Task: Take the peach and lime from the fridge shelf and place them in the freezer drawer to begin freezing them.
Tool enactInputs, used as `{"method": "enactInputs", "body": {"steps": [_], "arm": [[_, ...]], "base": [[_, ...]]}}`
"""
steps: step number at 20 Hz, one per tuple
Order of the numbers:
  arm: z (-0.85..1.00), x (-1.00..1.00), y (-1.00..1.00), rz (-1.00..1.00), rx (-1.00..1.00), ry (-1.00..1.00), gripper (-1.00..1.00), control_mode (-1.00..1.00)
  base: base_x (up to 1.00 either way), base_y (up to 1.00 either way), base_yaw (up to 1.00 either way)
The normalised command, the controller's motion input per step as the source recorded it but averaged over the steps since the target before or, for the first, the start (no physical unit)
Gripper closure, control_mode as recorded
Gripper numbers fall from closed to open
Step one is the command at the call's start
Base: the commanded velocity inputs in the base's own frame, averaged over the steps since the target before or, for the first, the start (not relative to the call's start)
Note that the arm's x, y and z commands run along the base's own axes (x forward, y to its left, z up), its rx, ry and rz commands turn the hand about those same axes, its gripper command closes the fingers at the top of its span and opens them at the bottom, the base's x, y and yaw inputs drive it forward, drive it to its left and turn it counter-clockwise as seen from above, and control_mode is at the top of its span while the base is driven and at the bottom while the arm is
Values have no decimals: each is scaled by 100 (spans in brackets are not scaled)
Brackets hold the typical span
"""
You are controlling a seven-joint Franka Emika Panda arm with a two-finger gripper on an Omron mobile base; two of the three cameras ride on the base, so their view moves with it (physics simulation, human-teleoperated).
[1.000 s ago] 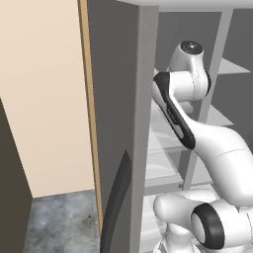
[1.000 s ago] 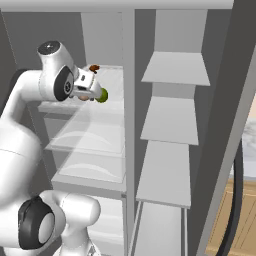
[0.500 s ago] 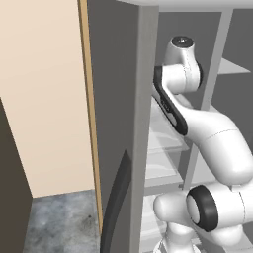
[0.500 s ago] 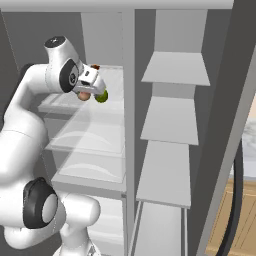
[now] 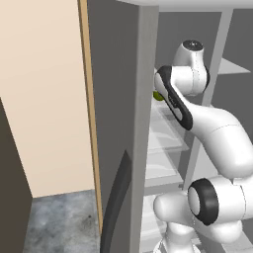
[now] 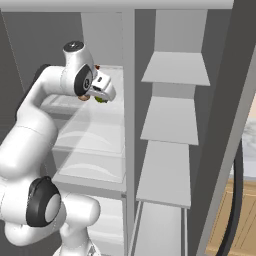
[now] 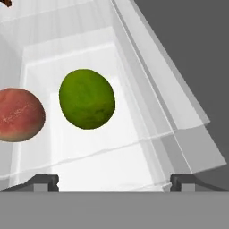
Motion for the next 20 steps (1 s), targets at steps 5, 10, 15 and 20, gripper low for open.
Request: {"method": "enactInputs", "body": {"steps": [5,10,15,20], "arm": [[0,28,0,-7,7,0,-100,-100],[-6,28,0,-5,3,0,-100,-100],[-14,35,0,-3,1,0,-100,-100],[-20,41,0,-1,0,0,-100,-100]], "base": [[0,0,0],[0,0,0],[0,0,0],[0,0,0]]}}
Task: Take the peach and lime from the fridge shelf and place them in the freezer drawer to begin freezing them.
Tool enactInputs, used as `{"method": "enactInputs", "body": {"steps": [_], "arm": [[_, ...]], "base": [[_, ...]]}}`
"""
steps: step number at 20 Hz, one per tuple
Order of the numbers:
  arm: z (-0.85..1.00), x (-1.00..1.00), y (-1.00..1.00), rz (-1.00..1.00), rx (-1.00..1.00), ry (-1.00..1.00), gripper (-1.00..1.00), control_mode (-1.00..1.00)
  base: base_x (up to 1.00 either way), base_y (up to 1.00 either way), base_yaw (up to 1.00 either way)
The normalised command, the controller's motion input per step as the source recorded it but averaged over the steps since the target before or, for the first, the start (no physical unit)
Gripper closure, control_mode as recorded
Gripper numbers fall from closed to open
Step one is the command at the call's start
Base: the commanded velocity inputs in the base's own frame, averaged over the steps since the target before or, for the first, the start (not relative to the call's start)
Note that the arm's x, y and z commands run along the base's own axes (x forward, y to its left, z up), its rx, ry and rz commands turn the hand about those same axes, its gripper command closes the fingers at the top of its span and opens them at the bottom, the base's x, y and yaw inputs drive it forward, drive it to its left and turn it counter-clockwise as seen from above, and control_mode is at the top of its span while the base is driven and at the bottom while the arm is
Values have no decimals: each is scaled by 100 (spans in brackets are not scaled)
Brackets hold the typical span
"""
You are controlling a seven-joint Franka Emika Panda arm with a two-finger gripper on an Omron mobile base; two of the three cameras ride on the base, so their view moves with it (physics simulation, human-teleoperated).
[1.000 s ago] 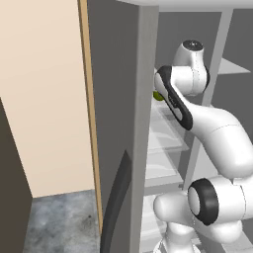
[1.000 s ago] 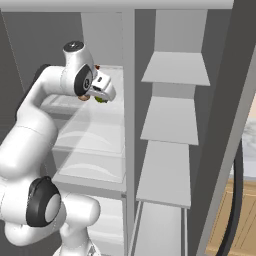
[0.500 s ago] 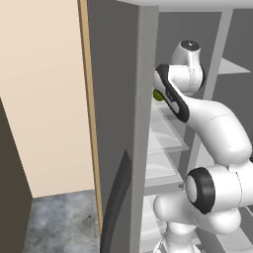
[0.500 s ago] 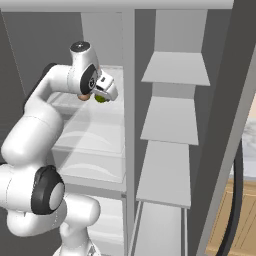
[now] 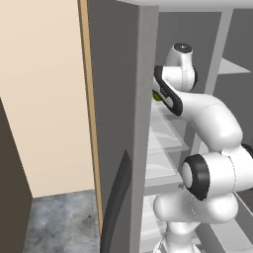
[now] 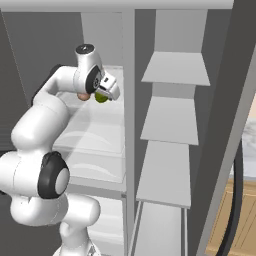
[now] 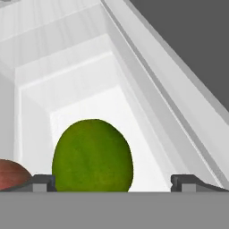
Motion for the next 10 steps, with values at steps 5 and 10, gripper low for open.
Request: {"method": "enactInputs", "body": {"steps": [5,10], "arm": [[-20,37,0,0,0,0,-100,-100],[-31,14,0,0,0,0,-100,-100]], "base": [[0,0,0],[0,0,0]]}}
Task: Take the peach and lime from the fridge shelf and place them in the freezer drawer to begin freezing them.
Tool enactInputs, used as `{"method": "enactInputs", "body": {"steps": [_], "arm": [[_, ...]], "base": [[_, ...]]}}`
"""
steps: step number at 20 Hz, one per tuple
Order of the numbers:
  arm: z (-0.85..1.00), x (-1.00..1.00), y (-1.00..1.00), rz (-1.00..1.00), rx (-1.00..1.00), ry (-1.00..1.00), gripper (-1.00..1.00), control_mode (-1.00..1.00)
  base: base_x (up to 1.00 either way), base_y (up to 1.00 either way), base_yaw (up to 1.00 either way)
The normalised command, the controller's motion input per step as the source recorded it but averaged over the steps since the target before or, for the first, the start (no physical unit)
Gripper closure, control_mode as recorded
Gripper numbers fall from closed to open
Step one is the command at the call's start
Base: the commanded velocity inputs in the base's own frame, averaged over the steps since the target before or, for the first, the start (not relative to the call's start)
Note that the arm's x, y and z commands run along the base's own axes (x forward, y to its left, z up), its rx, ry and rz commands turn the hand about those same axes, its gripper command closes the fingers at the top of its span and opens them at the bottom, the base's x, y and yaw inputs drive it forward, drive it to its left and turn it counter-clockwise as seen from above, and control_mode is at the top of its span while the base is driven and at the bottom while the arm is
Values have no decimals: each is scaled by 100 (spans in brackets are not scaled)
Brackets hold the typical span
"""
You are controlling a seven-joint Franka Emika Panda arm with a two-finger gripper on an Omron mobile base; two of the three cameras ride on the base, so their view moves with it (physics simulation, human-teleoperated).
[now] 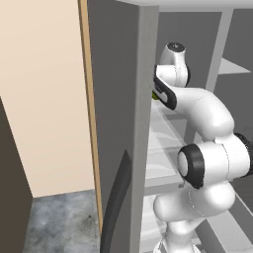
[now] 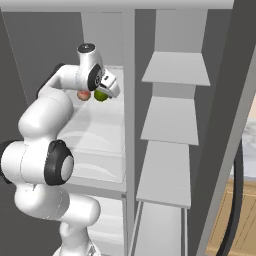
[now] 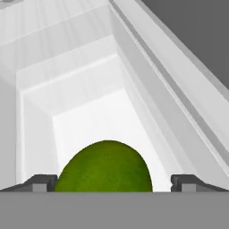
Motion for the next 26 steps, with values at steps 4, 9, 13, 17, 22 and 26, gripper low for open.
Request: {"method": "enactInputs", "body": {"steps": [4,9,13,17,22,26], "arm": [[-57,-1,0,0,0,3,-100,-100],[-31,1,0,0,2,0,100,-100],[-4,0,0,0,0,0,100,-100],[6,-11,0,0,0,-2,100,-100],[51,-69,2,0,0,-21,100,-100],[51,-100,24,0,0,-20,100,-100]], "base": [[0,0,0],[0,0,0],[0,0,0],[0,0,0],[0,0,0],[0,0,0]]}}
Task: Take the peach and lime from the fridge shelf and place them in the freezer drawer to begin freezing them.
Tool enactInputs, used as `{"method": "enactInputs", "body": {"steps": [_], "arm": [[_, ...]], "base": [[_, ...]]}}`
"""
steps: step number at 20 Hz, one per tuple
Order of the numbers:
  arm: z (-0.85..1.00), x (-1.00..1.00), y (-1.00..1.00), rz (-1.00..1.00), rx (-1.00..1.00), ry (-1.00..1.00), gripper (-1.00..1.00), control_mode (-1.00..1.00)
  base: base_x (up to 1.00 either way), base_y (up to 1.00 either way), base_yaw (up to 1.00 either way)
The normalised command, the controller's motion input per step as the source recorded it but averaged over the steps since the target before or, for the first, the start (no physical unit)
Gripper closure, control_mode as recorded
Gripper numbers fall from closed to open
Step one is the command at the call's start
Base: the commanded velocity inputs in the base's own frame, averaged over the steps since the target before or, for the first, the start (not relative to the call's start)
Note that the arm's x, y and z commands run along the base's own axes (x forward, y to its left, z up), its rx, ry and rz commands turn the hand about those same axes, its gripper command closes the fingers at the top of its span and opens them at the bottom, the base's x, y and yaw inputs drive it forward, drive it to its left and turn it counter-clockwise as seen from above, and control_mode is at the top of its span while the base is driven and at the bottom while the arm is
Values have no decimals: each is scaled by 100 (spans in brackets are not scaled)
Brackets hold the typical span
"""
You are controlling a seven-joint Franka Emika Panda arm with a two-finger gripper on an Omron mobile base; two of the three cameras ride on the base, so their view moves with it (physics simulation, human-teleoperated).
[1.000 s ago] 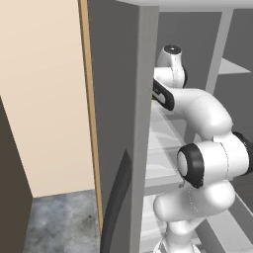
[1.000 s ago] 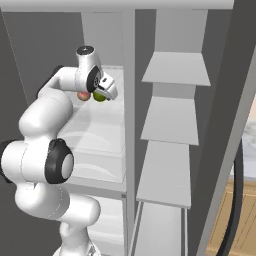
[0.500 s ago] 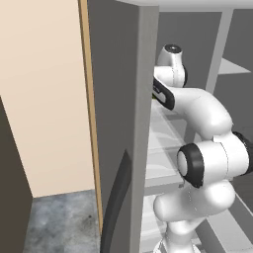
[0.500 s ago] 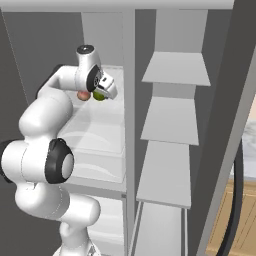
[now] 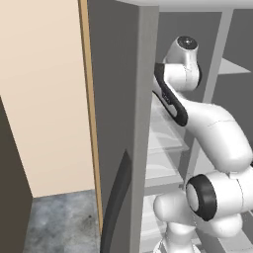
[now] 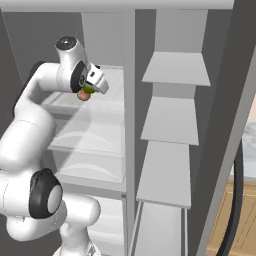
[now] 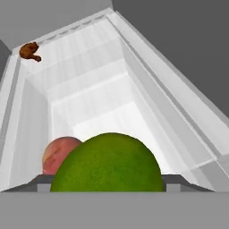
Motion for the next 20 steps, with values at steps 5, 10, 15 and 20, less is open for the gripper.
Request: {"method": "enactInputs", "body": {"steps": [5,10,15,20], "arm": [[17,-100,29,0,0,-3,100,-100],[-22,-100,15,6,0,8,100,-100],[-54,-100,0,10,0,7,100,-100],[-83,-79,0,13,0,15,100,-100]], "base": [[0,0,0],[0,0,0],[0,0,0],[0,0,0]]}}
